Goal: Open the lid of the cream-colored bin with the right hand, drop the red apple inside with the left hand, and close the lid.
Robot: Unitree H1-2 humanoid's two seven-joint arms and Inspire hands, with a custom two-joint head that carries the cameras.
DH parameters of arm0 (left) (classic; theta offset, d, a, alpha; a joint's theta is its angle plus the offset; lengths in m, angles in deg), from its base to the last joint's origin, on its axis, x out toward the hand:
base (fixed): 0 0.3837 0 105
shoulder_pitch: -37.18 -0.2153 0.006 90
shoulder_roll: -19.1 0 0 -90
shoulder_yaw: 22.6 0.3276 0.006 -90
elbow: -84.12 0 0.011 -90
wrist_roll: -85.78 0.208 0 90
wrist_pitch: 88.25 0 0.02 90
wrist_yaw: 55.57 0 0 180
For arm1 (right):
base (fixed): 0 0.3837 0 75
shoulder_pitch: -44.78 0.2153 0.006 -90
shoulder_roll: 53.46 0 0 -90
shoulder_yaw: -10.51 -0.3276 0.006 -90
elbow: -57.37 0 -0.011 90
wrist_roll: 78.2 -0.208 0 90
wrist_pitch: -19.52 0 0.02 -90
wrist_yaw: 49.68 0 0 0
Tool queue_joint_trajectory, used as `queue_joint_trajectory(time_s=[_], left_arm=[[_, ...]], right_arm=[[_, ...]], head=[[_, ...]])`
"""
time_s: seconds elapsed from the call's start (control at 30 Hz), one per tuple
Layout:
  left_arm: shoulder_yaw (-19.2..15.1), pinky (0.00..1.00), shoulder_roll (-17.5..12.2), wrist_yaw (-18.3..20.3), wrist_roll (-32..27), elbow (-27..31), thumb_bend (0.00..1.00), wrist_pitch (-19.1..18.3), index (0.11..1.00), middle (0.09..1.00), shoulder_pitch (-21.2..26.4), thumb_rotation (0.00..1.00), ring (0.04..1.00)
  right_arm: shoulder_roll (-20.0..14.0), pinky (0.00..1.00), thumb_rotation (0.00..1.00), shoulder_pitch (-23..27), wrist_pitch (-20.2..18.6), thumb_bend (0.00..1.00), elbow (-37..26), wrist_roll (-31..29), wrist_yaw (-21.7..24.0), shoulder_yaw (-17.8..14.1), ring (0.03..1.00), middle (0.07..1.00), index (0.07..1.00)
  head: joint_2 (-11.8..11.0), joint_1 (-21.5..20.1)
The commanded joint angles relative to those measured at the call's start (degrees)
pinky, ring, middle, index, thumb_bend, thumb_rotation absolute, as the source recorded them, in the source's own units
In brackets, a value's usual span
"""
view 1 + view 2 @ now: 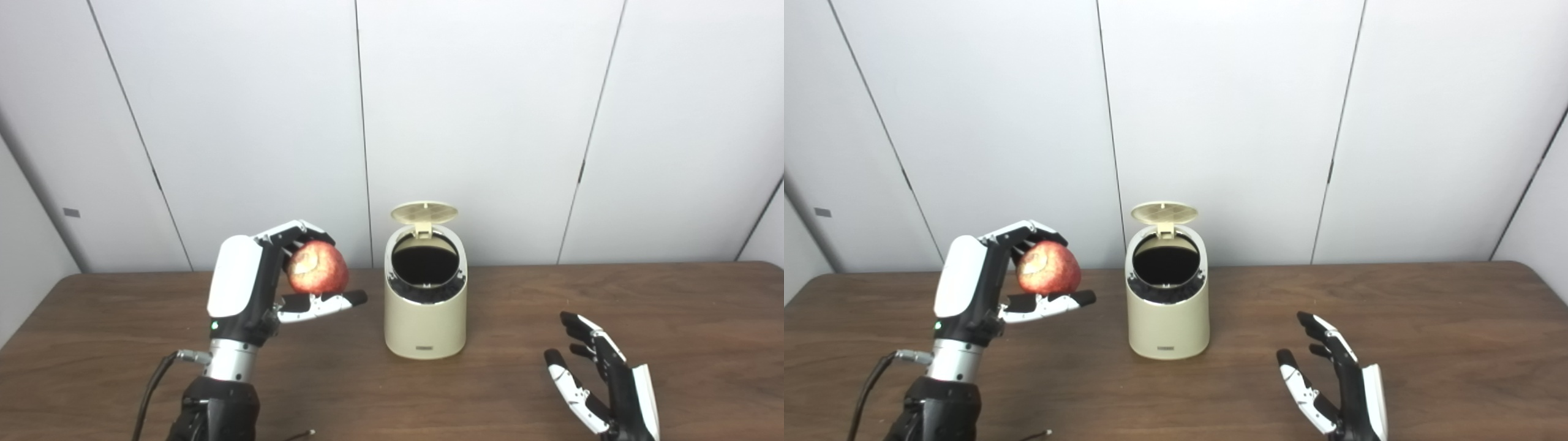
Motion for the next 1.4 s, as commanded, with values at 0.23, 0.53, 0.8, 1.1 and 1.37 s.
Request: queue_joint_trajectory(time_s=[0.23,0.53,0.8,1.1,1.37], left_arm=[[1.9,0.33,3.8,-1.2,1.4,-2.0,0.47,3.1,0.503,0.516,4.3,0.00,0.429],[3.3,0.34,6.6,-1.5,2.6,-4.7,0.48,3.3,0.496,0.501,6.6,0.00,0.426],[4.6,0.34,8.5,-2.6,3.3,-7.6,0.47,4.1,0.508,0.489,8.8,0.00,0.420],[5.6,0.33,10.0,-2.0,4.9,-9.8,0.47,2.0,0.515,0.486,10.6,0.00,0.415],[6.4,0.33,9.7,-5.6,7.5,-17.1,0.47,2.9,0.513,0.487,13.7,0.00,0.415]], right_arm=[[0.3,0.73,0.54,0.3,1.3,0.21,-1.0,0.5,-0.8,0.0,0.804,0.800,0.776],[0.4,0.73,0.52,0.2,0.9,0.21,-1.4,0.5,-0.6,0.1,0.803,0.797,0.771],[0.7,0.73,0.51,0.2,0.9,0.21,-1.2,0.4,-0.7,0.2,0.801,0.796,0.772],[0.9,0.73,0.53,0.2,1.0,0.21,-1.2,0.5,-0.7,0.3,0.802,0.800,0.775],[1.1,0.72,0.52,0.3,1.7,0.21,-0.6,1.2,-1.5,0.5,0.795,0.794,0.775]], head=[[0.5,-0.1],[0.4,-0.1],[0.2,-0.2],[0.0,-0.6],[-0.3,-0.9]])
